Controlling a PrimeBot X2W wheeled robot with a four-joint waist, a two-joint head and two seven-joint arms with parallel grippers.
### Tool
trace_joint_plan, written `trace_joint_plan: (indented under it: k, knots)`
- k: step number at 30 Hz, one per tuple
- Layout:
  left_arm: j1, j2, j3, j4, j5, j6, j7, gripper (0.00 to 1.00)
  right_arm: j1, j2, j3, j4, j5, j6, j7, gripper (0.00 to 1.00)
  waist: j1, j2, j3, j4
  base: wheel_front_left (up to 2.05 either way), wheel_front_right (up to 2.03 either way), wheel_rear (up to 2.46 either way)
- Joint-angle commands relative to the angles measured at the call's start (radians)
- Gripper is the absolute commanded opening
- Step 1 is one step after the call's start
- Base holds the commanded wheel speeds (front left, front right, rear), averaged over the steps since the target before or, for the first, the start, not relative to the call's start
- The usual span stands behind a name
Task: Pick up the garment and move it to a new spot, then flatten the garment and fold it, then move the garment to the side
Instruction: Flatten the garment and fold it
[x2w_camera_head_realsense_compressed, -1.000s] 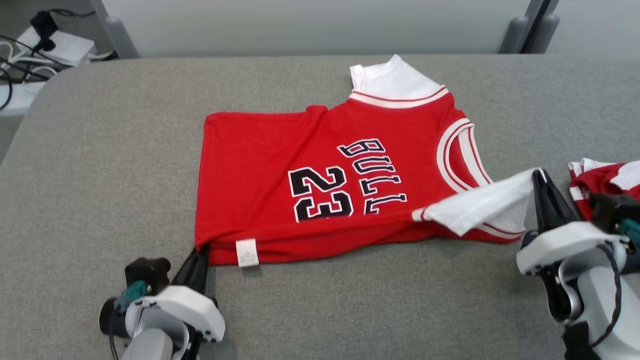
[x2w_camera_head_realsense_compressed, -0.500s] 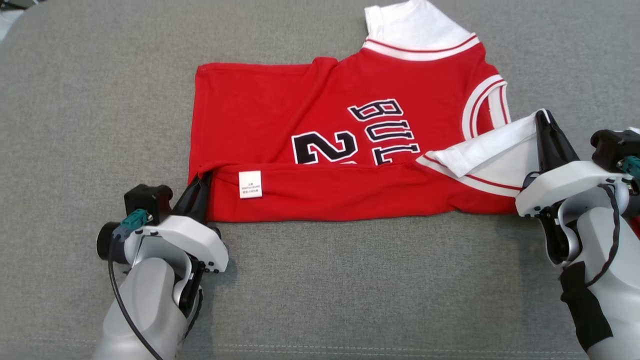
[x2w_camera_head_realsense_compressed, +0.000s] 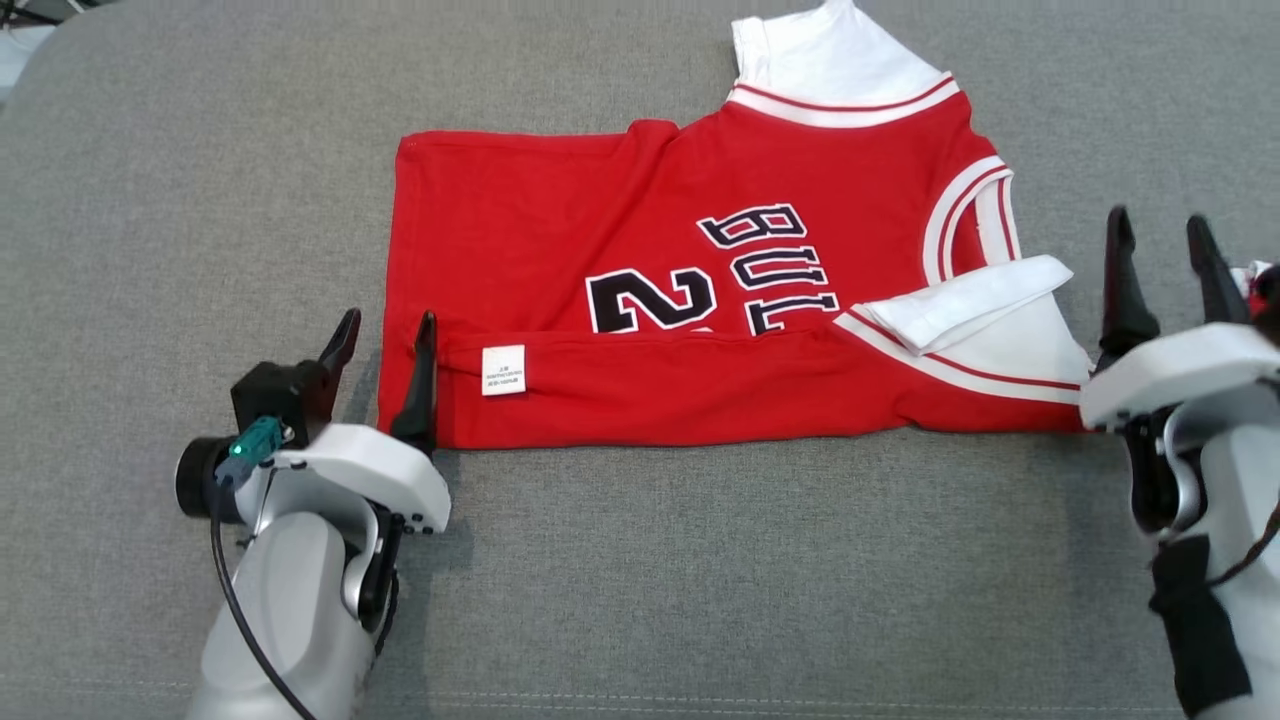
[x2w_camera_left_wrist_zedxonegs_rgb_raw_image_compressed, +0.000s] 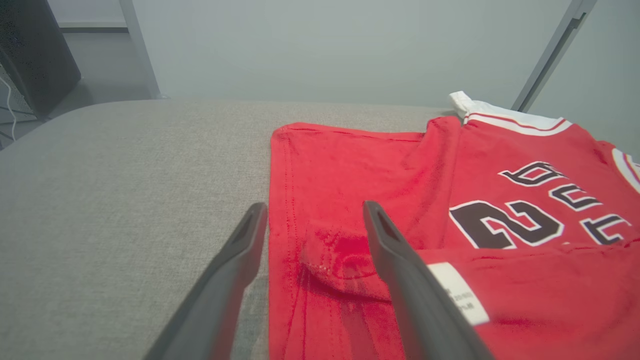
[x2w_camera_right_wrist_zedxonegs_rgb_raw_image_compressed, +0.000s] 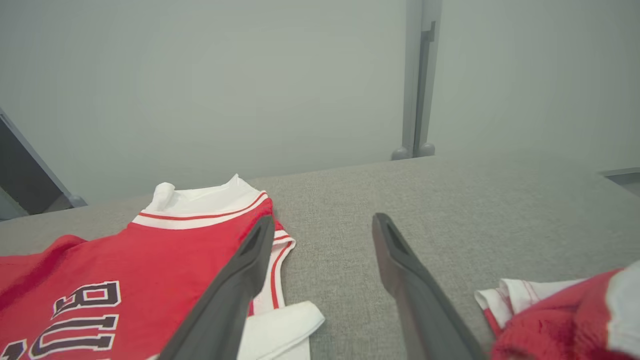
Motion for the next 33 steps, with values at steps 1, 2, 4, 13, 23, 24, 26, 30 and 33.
trace_joint_plan:
  k: [1, 2, 4, 13, 23, 24, 26, 30, 33]
  knots:
    - [0.049, 0.027, 0.034, -0.039, 0.009, 0.012, -0.006, 1.00, 0.073, 0.010, 0.023, -0.028, -0.005, 0.003, -0.006, 1.00, 0.0000, 0.0000, -0.031, -0.006, 0.00, 0.00, 0.00]
    - [0.069, 0.027, 0.036, -0.045, 0.010, 0.014, -0.006, 1.00, 0.098, 0.012, 0.032, -0.032, -0.002, 0.003, -0.006, 1.00, 0.0000, 0.0000, -0.039, -0.009, 0.00, 0.00, 0.00]
    - [0.107, 0.027, 0.040, -0.053, 0.009, 0.016, -0.006, 1.00, 0.146, 0.016, 0.052, -0.034, 0.009, 0.003, -0.006, 1.00, 0.0000, 0.0000, -0.056, -0.017, 0.00, 0.00, 0.00]
    - [0.214, 0.026, 0.016, -0.092, -0.023, 0.034, -0.006, 1.00, 0.249, 0.016, 0.115, -0.021, 0.058, 0.003, -0.006, 1.00, 0.0000, 0.0000, -0.082, -0.033, 0.00, 0.00, 0.00]
    - [0.226, 0.026, -0.033, -0.125, -0.046, 0.055, -0.006, 1.00, 0.238, 0.020, 0.124, 0.045, 0.125, 0.003, -0.006, 1.00, 0.0000, 0.0000, -0.057, -0.002, 0.00, 0.00, 0.00]
    - [0.225, 0.026, -0.033, -0.127, -0.044, 0.055, -0.006, 1.00, 0.235, 0.021, 0.124, 0.051, 0.135, 0.003, -0.006, 1.00, 0.0000, 0.0000, -0.055, 0.001, 0.00, 0.00, 0.00]
    - [0.223, 0.026, -0.032, -0.130, -0.041, 0.055, -0.006, 1.00, 0.231, 0.023, 0.128, 0.063, 0.151, 0.003, -0.006, 1.00, 0.0000, 0.0000, -0.051, 0.006, 0.00, 0.00, 0.00]
    - [0.218, 0.026, -0.034, -0.140, -0.037, 0.053, -0.006, 1.00, 0.213, 0.032, 0.152, 0.088, 0.208, 0.003, -0.006, 0.94, 0.0000, 0.0000, -0.042, 0.015, 0.00, 0.00, 0.00]
    - [0.219, 0.026, -0.039, -0.146, -0.036, 0.050, -0.006, 1.00, 0.207, 0.029, 0.196, 0.110, 0.253, 0.003, -0.006, 0.06, 0.0000, 0.0000, -0.039, 0.018, 0.00, 0.00, 0.00]
